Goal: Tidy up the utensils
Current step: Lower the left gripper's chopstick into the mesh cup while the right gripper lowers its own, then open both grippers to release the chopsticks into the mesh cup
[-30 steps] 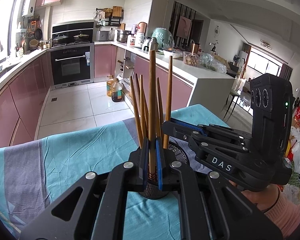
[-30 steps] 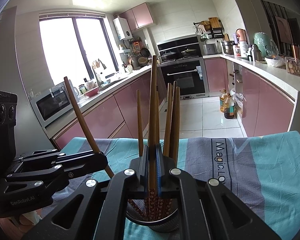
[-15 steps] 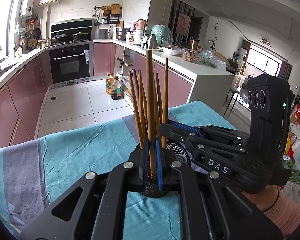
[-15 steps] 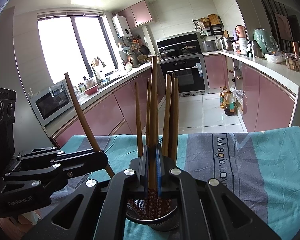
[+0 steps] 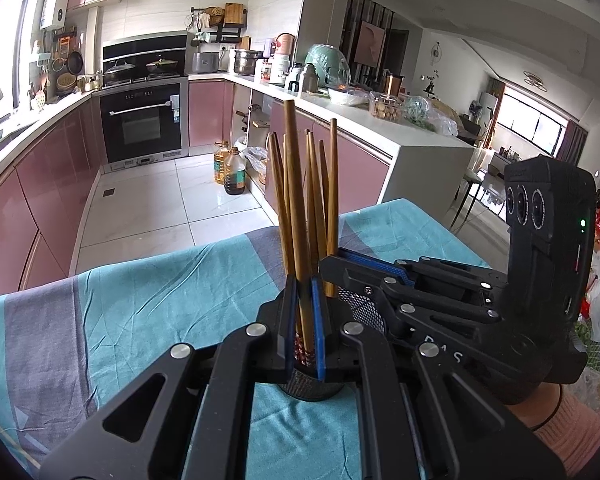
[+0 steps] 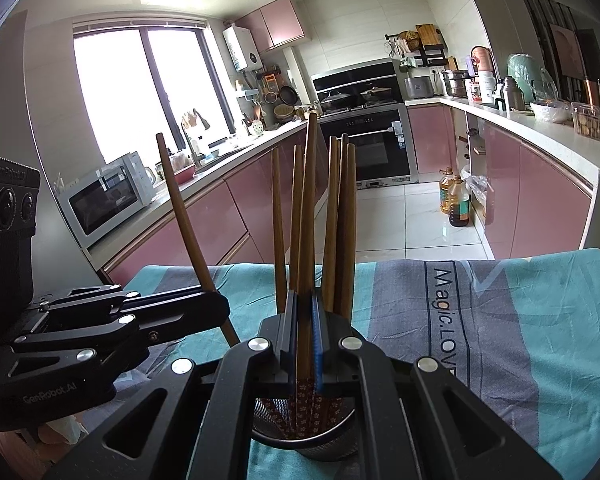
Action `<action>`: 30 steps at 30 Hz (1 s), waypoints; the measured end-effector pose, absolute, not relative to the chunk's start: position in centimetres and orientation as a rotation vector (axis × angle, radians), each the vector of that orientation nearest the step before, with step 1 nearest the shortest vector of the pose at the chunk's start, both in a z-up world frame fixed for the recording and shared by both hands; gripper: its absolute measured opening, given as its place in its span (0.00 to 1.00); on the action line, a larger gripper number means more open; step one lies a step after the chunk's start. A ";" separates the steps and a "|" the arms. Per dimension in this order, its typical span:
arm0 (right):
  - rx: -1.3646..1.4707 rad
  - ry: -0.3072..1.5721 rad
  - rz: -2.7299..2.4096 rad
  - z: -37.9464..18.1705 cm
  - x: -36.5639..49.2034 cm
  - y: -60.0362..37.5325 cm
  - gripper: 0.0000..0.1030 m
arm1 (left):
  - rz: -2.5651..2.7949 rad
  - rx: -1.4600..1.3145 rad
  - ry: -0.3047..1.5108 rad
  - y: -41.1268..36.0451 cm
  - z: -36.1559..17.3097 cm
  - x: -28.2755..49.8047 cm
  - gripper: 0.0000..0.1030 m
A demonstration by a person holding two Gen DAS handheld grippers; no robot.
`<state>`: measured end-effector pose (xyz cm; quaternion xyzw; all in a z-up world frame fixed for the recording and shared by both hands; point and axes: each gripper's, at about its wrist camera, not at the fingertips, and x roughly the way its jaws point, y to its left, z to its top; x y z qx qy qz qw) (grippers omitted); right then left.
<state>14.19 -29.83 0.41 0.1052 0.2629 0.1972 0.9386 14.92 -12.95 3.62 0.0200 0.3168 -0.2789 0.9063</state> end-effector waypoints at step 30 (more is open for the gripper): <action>0.211 0.564 0.401 0.1 15.1 -30.1 0.06 | -0.529 0.029 0.705 -13.1 1.8 19.0 0.09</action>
